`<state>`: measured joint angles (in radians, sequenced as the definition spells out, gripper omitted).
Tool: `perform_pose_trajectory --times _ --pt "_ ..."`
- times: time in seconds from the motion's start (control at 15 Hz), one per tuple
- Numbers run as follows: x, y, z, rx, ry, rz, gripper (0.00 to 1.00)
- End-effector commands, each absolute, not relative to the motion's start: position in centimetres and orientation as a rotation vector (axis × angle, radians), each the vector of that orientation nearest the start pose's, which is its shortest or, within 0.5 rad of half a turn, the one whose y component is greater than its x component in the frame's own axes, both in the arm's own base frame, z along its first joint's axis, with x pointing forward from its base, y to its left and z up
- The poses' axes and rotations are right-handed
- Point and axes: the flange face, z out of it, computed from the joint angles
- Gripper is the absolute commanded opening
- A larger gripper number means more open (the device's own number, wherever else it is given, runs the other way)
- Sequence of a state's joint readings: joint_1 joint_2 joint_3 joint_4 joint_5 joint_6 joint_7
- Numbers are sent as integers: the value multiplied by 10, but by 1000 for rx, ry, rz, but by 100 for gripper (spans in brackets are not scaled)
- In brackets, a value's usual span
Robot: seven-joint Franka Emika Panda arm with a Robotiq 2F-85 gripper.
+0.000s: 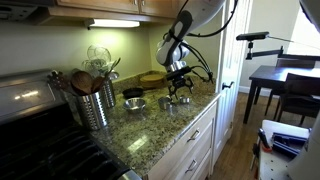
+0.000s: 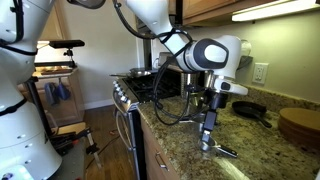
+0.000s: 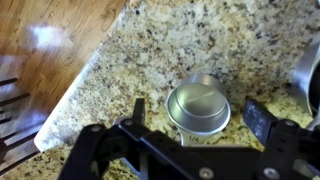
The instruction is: Stack the silver measuring cups together
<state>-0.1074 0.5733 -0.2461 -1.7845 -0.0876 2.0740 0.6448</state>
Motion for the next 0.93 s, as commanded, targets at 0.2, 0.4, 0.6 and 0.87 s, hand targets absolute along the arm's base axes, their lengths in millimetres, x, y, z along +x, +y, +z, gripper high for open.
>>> perform_pose_trajectory --times 0.2,0.4,0.6,0.87 --pt "582 -214 212 -2973 1519 403 100" --pt "581 -214 211 -2966 1524 406 100" --pt "581 -215 209 -2957 1530 409 100" --pt "581 -215 207 -2952 1531 413 100"
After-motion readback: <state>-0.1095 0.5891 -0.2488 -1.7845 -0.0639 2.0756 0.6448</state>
